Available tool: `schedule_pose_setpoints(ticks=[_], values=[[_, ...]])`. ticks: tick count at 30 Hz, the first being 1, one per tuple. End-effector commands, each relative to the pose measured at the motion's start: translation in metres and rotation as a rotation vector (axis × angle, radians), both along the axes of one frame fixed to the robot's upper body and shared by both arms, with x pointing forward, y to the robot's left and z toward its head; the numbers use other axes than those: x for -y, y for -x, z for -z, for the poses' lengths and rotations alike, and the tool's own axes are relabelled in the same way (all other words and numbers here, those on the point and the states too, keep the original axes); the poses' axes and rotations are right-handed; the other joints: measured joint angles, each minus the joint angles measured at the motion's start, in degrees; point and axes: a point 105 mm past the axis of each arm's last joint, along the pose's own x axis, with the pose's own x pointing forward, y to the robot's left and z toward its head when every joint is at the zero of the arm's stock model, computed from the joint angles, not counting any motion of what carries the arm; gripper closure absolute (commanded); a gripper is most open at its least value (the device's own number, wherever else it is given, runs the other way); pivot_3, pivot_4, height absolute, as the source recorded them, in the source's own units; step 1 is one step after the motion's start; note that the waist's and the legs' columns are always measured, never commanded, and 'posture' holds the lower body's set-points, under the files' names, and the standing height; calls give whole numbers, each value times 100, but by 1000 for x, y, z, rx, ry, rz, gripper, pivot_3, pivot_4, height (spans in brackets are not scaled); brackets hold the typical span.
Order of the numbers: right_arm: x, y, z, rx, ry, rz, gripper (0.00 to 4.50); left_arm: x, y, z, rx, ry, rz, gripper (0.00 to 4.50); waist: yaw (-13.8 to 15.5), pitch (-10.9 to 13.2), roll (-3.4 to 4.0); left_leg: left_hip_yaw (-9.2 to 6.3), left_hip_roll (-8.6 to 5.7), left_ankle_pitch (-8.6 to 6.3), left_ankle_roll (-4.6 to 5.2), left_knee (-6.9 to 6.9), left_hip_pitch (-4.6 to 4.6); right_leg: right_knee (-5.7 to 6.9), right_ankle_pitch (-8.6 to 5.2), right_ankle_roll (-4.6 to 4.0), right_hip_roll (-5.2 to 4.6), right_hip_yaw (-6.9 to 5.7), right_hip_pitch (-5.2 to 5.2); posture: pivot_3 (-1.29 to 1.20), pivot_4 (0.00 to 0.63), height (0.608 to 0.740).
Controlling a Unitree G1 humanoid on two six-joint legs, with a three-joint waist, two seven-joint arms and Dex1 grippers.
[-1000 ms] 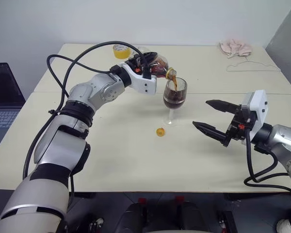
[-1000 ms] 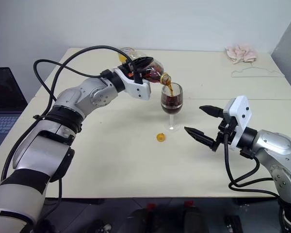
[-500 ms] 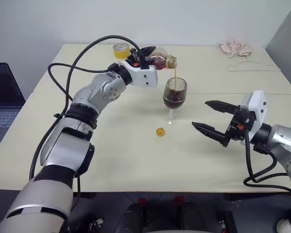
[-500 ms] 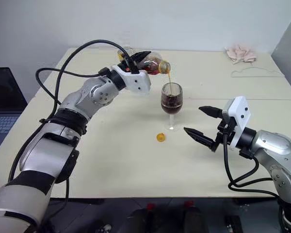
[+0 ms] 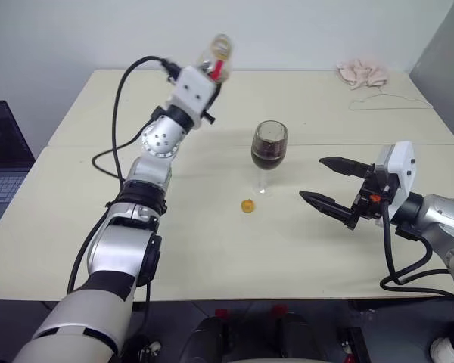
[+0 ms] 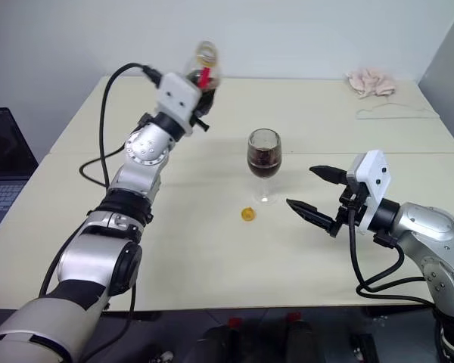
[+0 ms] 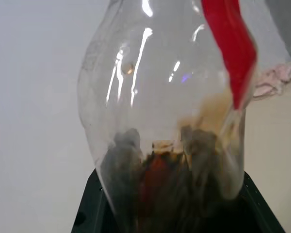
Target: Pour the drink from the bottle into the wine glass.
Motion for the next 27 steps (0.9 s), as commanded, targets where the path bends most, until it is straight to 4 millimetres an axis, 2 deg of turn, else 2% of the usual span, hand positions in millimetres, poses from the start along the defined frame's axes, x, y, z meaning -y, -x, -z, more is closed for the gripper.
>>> schedule_pose_setpoints(ticks=[1, 5, 10, 18, 22, 27], values=[[0, 4, -16, 57, -8, -23, 0, -35, 5, 13, -62, 212, -70, 3147, -19, -5, 4, 0, 0, 0, 0, 0, 0, 0, 0, 0, 0, 0, 0, 0, 150, 740], [-6, 7, -26, 77, -36, -62, 0, -66, 15, 49, -151, 355, -159, 3147, -22, -5, 4, -1, 0, 0, 0, 1, 0, 0, 0, 0, 0, 2, -1, 0, 150, 740], [-12, 5, -29, 81, -30, -98, 0, -81, 34, 82, -173, 426, -202, 3147, 31, -6, 3, -2, 0, 0, 0, 5, -1, -6, 0, -1, -2, 2, 3, 0, 150, 740], [-17, 2, -32, 76, -21, -141, 0, -97, 41, 117, -220, 482, -286, 3147, 63, -9, -1, 0, -3, 0, 0, 10, 1, -11, 1, -1, -5, 1, 13, 0, 150, 740], [-20, 0, -32, 74, -21, -160, 0, -99, 45, 128, -238, 483, -299, 3147, 45, -12, 0, 0, 2, 0, 0, 4, 6, -10, 0, -1, -3, 0, 12, 0, 150, 740], [-22, -3, -32, 70, -21, -181, 0, -106, 49, 147, -281, 487, -346, 1594, 45, -16, -1, 0, 0, 0, 0, 6, 6, -11, 1, -1, -4, 1, 14, 0, 150, 740]])
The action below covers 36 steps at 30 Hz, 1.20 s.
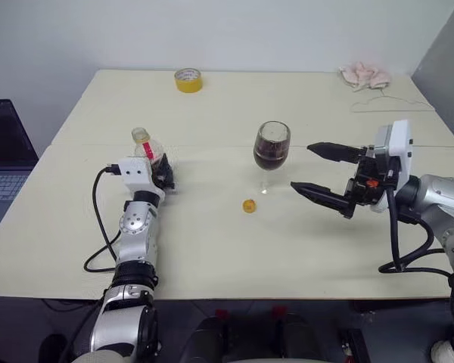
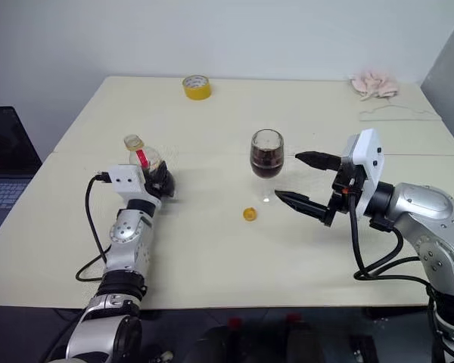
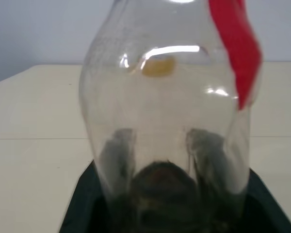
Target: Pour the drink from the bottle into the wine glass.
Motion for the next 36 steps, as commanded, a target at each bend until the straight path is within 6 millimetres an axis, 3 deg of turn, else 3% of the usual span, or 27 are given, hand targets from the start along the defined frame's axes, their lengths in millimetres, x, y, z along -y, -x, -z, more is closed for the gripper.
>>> schedule_pose_setpoints(ticks=[1, 5, 11, 17, 27, 36], values=[[-3, 2, -10, 43, -10, -33, 0, -9, 5, 3, 10, 3, -36, 1297, 0, -1, 0, 0, 0, 0, 0, 0, 0, 0, 0, 0, 0, 0, 0, 0, 150, 740], [-4, 1, -9, 41, -6, -41, 0, -15, 11, 5, 10, -2, -50, 38, -1, -2, 1, -1, 0, 0, 0, -1, 0, -1, 0, 0, 0, 0, 0, 0, 150, 740], [-6, 0, -9, 41, -9, -53, 0, -17, 15, 5, 9, -18, -47, 38, -1, -3, 1, 1, 1, 0, 0, -1, 1, -1, 0, 0, 0, 2, 0, 0, 150, 740], [-7, -2, -10, 45, -13, -62, 0, -5, 22, 9, -18, -66, 38, 38, -3, -4, 3, 0, 0, 0, 0, -2, 2, -1, 0, 0, 0, 3, -1, 0, 150, 740], [-8, -2, -10, 46, -15, -68, 0, -10, 27, 8, -28, -70, 26, 38, 6, -4, 3, 0, 1, 0, 0, -1, 1, -2, 0, 0, 0, 4, -1, 0, 150, 740], [-4, -3, -8, 47, -12, -56, 0, -9, 46, 7, -48, -63, 57, 38, 6, -5, 4, 0, 1, 0, 0, -2, 2, -3, 0, 0, 0, 4, -1, 0, 150, 740]])
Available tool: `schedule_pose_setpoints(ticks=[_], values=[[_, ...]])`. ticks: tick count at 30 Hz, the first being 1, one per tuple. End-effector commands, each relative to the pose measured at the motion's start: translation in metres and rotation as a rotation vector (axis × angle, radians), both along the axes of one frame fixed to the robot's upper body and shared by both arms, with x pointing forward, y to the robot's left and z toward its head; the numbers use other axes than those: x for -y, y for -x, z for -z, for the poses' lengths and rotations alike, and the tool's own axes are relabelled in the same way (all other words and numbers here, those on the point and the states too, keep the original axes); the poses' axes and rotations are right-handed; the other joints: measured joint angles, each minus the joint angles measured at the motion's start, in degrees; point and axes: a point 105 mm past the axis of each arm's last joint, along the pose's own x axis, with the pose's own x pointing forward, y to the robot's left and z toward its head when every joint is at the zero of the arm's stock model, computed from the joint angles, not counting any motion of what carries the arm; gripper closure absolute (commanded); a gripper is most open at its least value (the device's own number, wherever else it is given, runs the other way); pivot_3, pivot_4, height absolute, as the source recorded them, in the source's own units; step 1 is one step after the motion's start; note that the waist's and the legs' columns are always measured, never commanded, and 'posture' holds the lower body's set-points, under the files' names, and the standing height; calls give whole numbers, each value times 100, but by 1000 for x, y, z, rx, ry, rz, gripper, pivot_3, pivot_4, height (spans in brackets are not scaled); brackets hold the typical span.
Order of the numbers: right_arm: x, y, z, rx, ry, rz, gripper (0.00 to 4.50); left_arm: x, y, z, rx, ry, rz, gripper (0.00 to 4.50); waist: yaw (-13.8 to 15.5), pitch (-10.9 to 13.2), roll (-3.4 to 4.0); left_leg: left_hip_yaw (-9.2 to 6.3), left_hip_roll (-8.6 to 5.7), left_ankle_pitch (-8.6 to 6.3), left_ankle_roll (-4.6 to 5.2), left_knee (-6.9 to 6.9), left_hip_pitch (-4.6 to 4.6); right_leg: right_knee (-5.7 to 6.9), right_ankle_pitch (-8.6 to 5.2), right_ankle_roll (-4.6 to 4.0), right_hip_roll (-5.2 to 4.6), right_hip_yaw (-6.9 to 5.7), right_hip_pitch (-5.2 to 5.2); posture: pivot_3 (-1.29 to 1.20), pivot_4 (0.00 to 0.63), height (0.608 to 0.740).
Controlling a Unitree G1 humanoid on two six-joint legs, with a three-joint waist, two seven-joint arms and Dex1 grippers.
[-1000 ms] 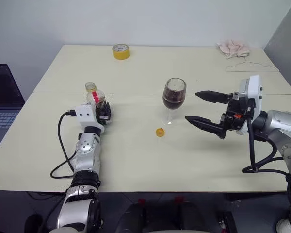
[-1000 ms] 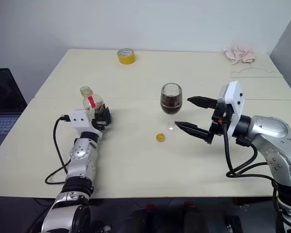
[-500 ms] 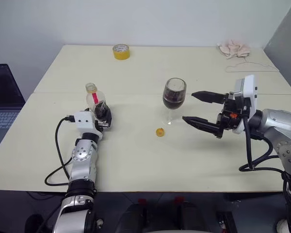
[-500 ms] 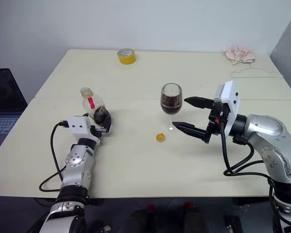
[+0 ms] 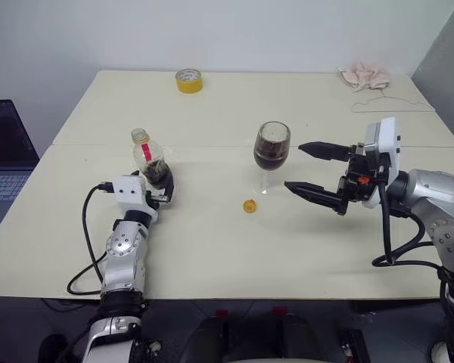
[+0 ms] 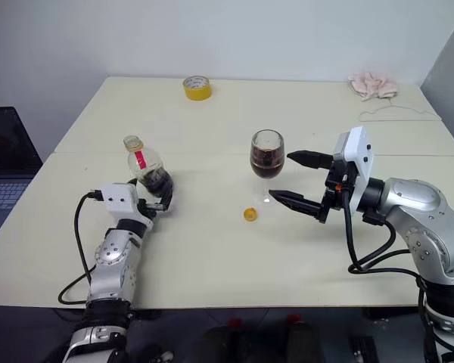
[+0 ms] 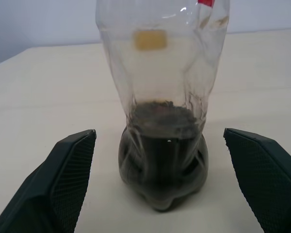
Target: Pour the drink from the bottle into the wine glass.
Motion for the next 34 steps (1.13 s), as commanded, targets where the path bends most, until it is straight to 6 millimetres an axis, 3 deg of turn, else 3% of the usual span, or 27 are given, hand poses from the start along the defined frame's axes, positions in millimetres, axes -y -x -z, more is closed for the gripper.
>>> schedule_pose_setpoints(ticks=[1, 6, 12, 15, 18, 20, 24, 30, 34], values=[[2, 3, -9, 46, -12, -8, 0, 0, 8, -15, 44, 2, 14, 38, 2, 0, 0, 0, 0, 0, 0, 0, 0, 0, 0, 0, 0, 0, 0, 0, 150, 740], [6, 1, -9, 52, -5, 5, 0, 10, 24, -11, 10, 39, 71, 38, 2, 0, 0, 0, 0, 0, 0, -1, 0, -2, 0, 0, 0, 1, 0, 0, 150, 740], [38, -2, -5, 29, 60, 108, 0, 29, 47, -60, 37, 101, 308, 38, 50, -1, 2, -1, 1, 0, 0, -1, 0, -3, 0, 0, 0, 3, 1, 0, 150, 740], [62, -1, -7, 16, 119, 146, 0, 25, 58, -82, -5, 57, 445, 38, 36, -1, 6, 4, 4, -1, 1, -4, 6, -5, 0, -1, 4, 7, 7, 0, 150, 740], [73, -2, -9, 17, 154, 154, 0, 22, 69, -92, -76, -7, 546, 38, 9, -1, 12, 8, 6, -1, 1, -12, 10, -6, -1, -1, 6, 11, 6, 0, 150, 740], [77, -3, -11, 22, 165, 149, 0, 23, 74, -96, -137, 33, 611, 38, 0, -2, 16, 8, 11, -1, 1, -16, 13, -6, -1, -1, 9, 11, 6, 0, 150, 740], [79, -6, -17, 48, 189, 131, 0, 25, 86, -114, -206, -67, 713, 38, -5, 2, 22, 8, 11, -1, 1, -16, 12, -7, -1, -2, 9, 12, 6, 0, 150, 740], [86, -12, -21, 37, 241, 117, 0, 3, 89, -142, -225, -206, 707, 38, -3, 5, 28, 8, 10, -1, 1, -18, 12, -13, -2, -2, 8, 12, 7, 0, 150, 740], [91, -13, -26, 35, 257, 93, 0, -3, 91, -149, -230, -235, 722, 38, 1, 8, 32, 9, 10, -1, 1, -18, 12, -15, -2, -2, 8, 10, 10, 0, 150, 740]])
